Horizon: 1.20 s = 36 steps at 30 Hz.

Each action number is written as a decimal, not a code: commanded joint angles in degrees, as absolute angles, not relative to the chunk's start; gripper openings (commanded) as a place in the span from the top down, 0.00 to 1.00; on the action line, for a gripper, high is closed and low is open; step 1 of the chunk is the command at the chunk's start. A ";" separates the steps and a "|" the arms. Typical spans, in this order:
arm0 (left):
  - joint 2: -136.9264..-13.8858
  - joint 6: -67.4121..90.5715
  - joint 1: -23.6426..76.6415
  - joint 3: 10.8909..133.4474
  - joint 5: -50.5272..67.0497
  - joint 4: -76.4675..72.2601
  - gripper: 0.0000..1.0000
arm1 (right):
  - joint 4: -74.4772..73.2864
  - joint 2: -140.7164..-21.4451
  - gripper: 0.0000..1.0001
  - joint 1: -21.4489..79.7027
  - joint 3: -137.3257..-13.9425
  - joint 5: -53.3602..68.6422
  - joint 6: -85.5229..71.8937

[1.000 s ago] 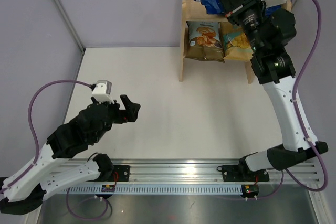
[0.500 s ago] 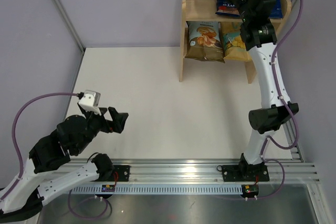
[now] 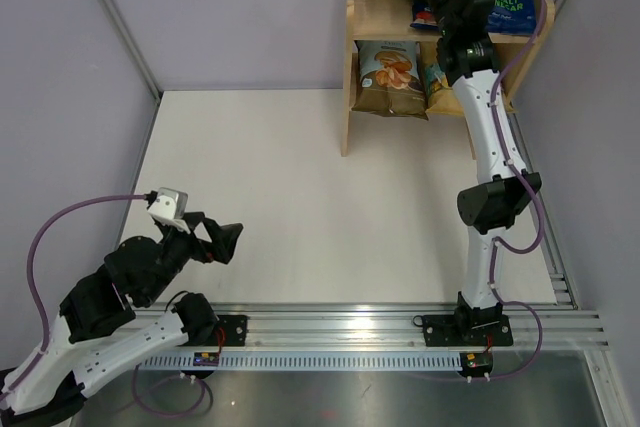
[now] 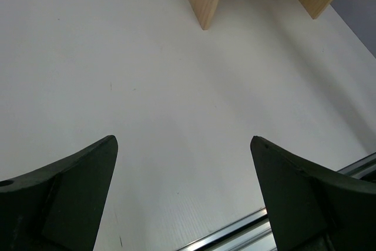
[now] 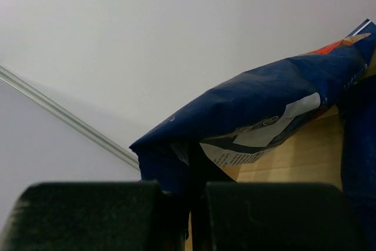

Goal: Place and organize the chips bags onto the shelf

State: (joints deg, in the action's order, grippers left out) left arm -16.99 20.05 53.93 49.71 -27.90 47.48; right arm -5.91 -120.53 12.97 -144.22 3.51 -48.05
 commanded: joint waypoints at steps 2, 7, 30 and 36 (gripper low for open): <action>-16.61 18.89 53.70 49.31 -26.45 43.59 0.01 | -1.05 -119.62 1.00 15.20 -143.53 1.15 -49.83; -15.56 19.16 53.79 48.96 -26.72 43.59 0.01 | 2.98 -116.72 1.00 16.61 -137.03 -1.84 -51.59; -13.97 19.60 53.79 48.87 -26.89 44.03 0.01 | 3.43 -111.80 1.00 17.67 -130.09 -0.27 -68.11; -13.62 19.51 53.79 48.87 -26.89 43.86 0.01 | 0.27 -109.43 0.99 17.75 -127.79 -0.53 -69.43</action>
State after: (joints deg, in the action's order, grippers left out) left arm -14.22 19.92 53.91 49.10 -27.44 46.48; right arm 0.16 -113.84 17.15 -127.74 -1.02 -67.42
